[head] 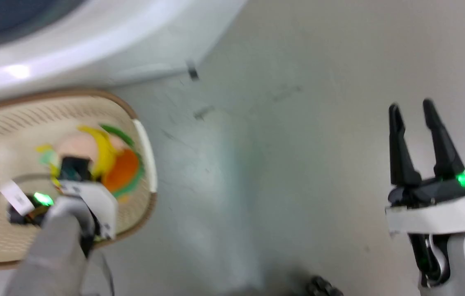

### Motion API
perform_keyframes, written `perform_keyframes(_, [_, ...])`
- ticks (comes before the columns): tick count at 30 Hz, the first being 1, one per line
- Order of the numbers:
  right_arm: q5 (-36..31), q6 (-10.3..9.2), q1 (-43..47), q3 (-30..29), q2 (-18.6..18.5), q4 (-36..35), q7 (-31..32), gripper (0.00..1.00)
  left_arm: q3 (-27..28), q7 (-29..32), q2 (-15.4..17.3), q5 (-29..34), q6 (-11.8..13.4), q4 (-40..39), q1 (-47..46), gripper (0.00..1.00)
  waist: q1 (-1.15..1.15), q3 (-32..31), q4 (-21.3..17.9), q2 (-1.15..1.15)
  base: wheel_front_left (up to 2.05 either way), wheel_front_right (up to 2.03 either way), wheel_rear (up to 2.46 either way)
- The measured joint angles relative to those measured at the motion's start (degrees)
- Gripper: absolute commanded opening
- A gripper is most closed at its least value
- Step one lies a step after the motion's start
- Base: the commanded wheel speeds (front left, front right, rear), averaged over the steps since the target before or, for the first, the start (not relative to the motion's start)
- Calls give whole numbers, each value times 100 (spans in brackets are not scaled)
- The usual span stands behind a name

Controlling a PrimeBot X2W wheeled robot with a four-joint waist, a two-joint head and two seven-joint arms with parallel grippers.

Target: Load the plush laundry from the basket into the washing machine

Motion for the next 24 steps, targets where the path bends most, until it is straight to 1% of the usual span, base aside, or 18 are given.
perform_keyframes(3, [-249,0,221,-140,0,87,-1,100,-31,-135,-197,-30,-22,-101,405,0,0,-500,200,0,0,0,0])
perform_keyframes(6, [-445,0,431,-266,-1,118,0,100,-35,-162,-322,-51,-43,-505,737,0,-1,-980,434,0,0,0,0])
perform_keyframes(10, [-677,0,619,-367,-1,121,-1,100,134,-189,-334,-58,59,-1801,1256,0,-1,-1554,774,0,0,0,0])
perform_keyframes(14, [-737,0,825,-474,1,121,-1,100,359,-188,-335,-23,168,-2964,1959,0,-2,-2061,1117,0,0,0,0])
perform_keyframes(17, [-749,0,925,-512,0,123,-1,100,453,-186,-326,69,183,-3668,2338,0,-2,-2363,1362,0,0,0,0])
perform_keyframes(20, [-788,0,1000,-492,0,121,-1,100,623,-187,-323,124,214,-4336,2526,0,-2,-2598,1576,0,0,0,0])
perform_keyframes(24, [-769,0,1021,-475,2,123,0,100,865,-188,-291,231,314,-5159,2669,0,-2,-2771,1734,0,0,0,0])
